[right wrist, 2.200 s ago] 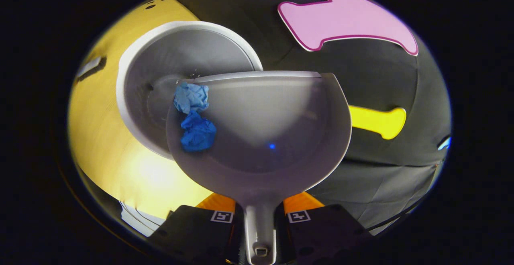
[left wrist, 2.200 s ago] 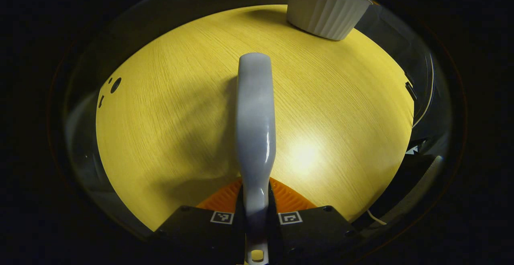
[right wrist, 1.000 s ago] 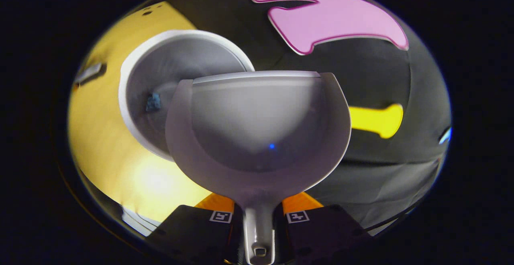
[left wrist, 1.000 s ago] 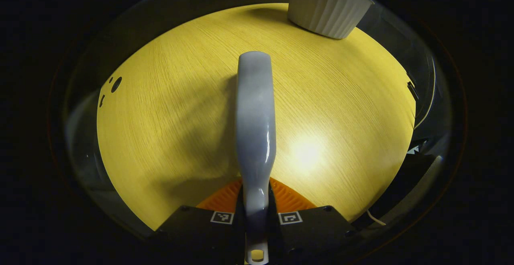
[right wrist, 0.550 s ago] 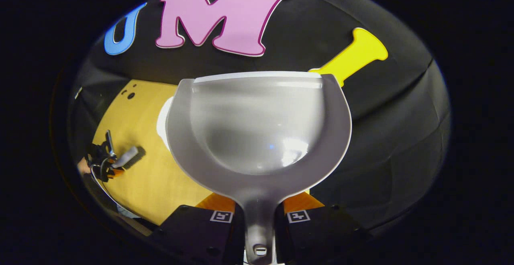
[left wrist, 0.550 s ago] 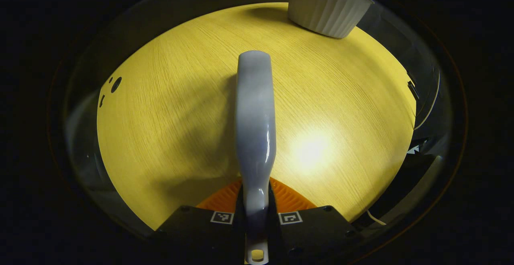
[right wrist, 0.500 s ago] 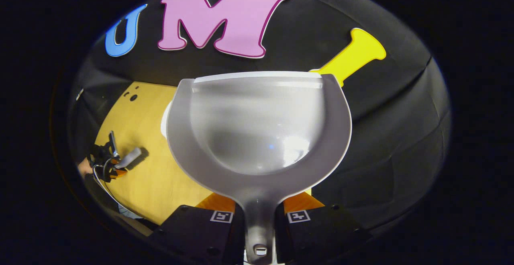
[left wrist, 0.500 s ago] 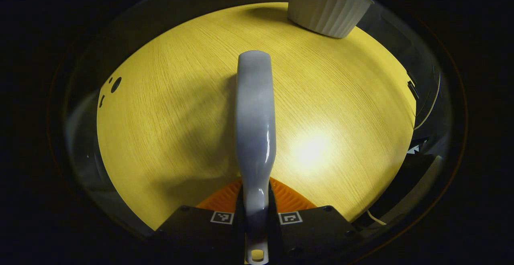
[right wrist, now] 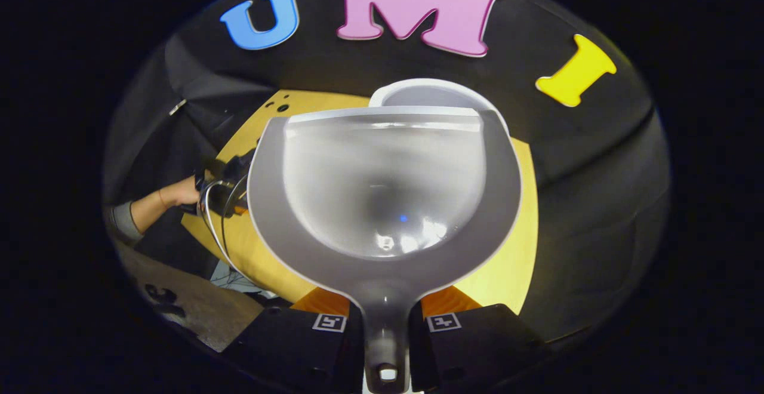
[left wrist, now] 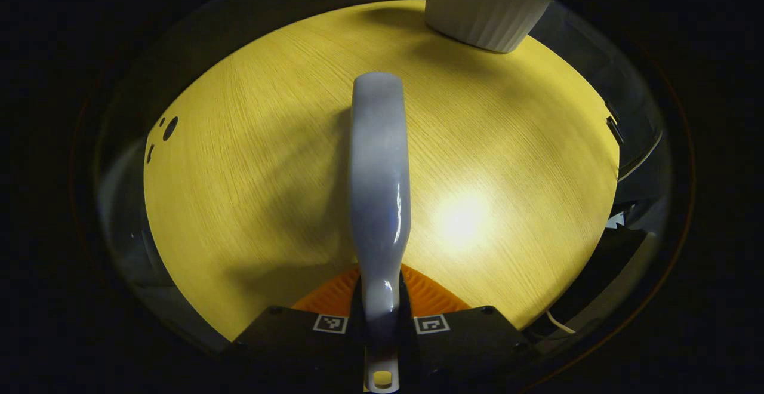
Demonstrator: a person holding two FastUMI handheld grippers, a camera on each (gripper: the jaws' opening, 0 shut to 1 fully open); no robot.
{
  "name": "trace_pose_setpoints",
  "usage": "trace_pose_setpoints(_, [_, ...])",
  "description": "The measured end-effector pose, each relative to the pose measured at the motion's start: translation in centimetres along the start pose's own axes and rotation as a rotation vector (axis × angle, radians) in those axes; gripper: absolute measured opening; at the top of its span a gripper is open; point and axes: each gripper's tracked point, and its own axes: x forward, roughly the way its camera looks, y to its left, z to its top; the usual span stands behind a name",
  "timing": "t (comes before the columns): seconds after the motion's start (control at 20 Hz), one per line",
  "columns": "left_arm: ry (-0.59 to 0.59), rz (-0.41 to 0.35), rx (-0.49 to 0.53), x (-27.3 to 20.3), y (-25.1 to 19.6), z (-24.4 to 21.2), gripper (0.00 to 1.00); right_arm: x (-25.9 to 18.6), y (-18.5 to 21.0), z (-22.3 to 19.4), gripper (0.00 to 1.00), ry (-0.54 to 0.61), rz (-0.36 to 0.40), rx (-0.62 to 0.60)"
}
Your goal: Pick up the small broom and dustpan from the desktop, sweep the trash into the dustpan with the broom, and then empty the trash into the garbage bin.
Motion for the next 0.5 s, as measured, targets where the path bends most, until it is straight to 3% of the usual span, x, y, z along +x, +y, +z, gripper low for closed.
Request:
trace_pose_setpoints(0.25, [-0.002,0.000,0.000,0.1,0.1,-0.1,0.28,2.9,-1.7,-2.8,0.34,0.130,0.023,-0.066])
trace_pose_setpoints(0.5, [0.002,0.003,-0.001,0.2,0.1,-0.1,0.26,7.7,-2.0,-6.4,0.34,0.178,0.040,-0.055])
